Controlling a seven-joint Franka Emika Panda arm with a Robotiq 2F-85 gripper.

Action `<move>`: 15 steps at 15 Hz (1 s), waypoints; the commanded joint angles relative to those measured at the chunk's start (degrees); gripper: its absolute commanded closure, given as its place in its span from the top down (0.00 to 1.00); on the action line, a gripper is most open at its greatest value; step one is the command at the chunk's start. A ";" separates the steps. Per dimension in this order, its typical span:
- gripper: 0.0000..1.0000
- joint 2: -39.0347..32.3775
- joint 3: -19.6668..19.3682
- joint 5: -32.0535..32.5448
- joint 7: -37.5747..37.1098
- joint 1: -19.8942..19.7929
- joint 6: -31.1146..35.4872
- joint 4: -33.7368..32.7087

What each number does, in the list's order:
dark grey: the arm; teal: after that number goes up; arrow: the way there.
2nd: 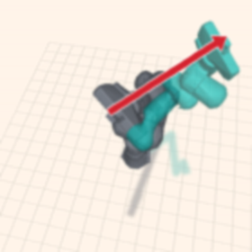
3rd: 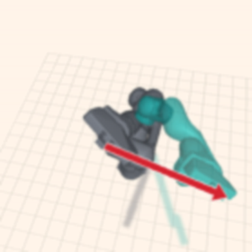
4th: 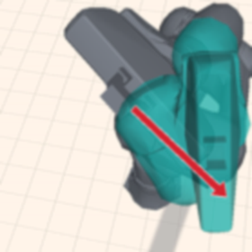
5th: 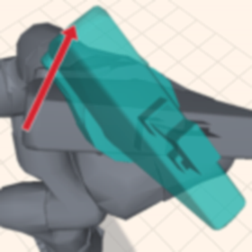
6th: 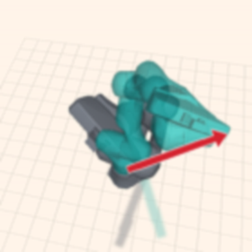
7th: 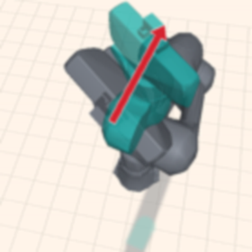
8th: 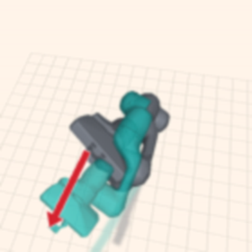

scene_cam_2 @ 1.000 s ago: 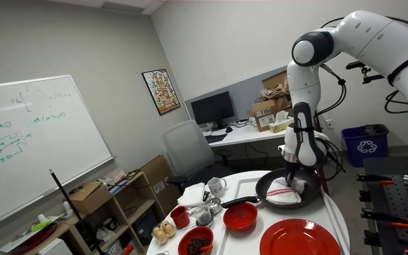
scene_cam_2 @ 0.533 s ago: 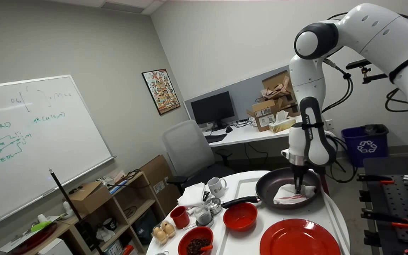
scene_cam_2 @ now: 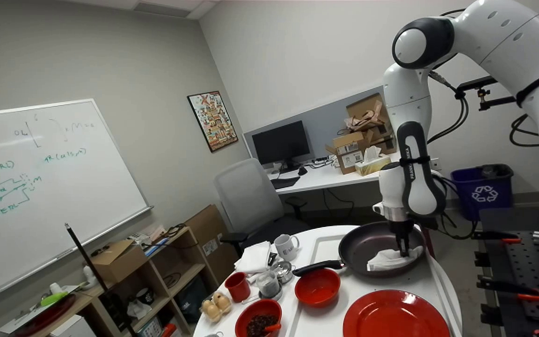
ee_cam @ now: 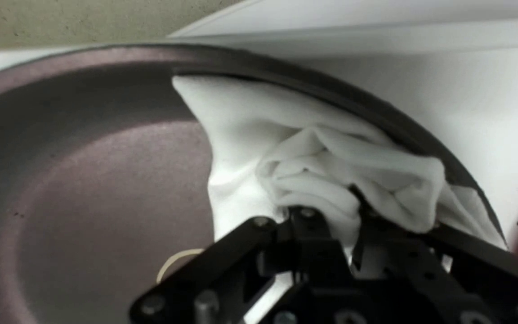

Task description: Use the red and white towel to wipe the black pan

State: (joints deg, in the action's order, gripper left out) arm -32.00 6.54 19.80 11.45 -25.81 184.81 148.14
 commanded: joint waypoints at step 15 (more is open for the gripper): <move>0.03 -4.98 -8.96 -11.30 -1.78 5.79 5.85 -8.96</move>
State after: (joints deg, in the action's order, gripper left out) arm -34.25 -0.10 10.23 11.15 -21.45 187.78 142.34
